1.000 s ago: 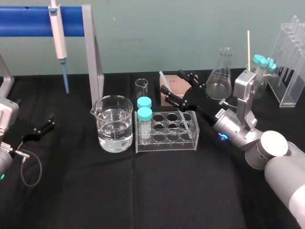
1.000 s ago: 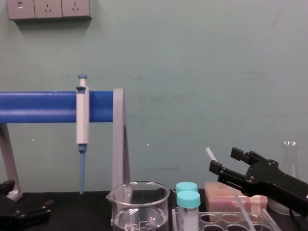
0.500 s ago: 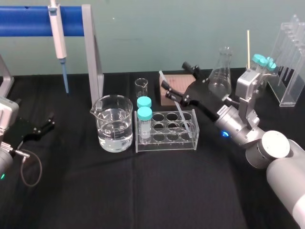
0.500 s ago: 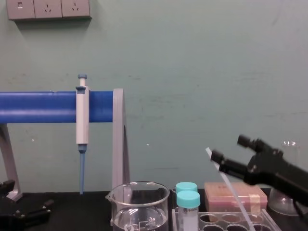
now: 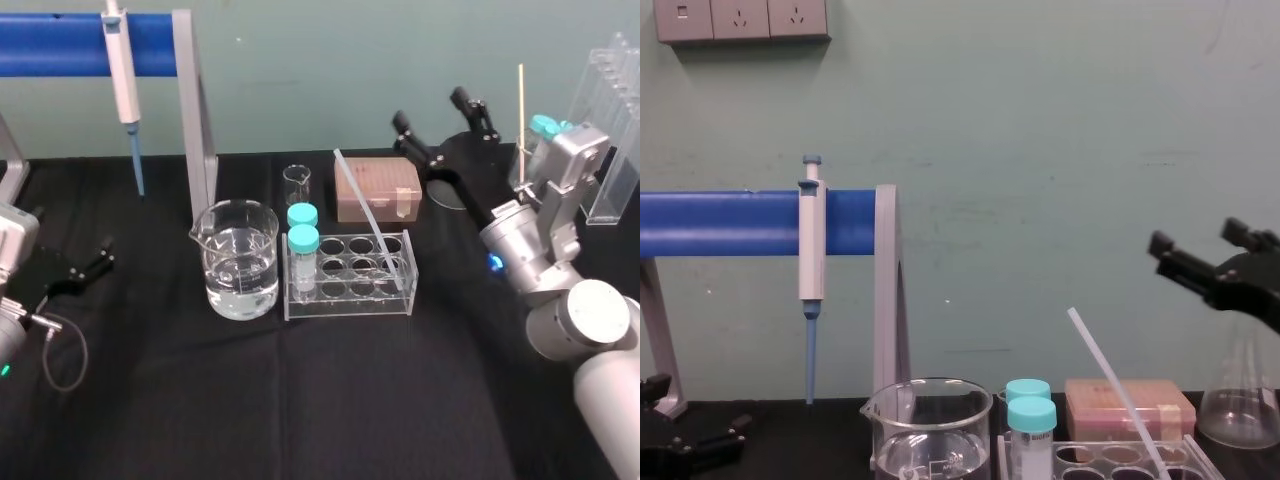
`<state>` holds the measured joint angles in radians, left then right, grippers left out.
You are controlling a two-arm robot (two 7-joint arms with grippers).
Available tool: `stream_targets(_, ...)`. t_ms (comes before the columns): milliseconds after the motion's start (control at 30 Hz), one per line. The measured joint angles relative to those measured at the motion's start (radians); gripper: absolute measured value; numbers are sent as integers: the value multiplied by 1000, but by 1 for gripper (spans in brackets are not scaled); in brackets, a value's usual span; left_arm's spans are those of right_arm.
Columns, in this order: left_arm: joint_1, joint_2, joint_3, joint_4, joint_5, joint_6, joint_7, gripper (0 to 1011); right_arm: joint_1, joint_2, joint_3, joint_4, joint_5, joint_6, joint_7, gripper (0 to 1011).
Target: Pick up the stirring rod with one hand, then place it down.
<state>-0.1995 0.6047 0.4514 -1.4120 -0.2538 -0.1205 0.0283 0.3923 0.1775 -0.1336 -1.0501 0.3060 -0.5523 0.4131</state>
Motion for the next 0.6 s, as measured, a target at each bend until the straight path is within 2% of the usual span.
stream_targets(133,0,0,0,0,0,0,0,1000,-29,-8,25,-43,0,62,-49,1000)
stream_targets(233,0,0,0,0,0,0,0,1000,-63,-14,49,-88,-1,138,-95,1002)
stream_targets(533,0,0,0,0,0,0,0,1000,-143,-12,76,-191,-34,314,-178,1002)
stream_targets(600,0,0,0,0,0,0,0,1000,-155,-9,76,-205,-38,336,-183,1002)
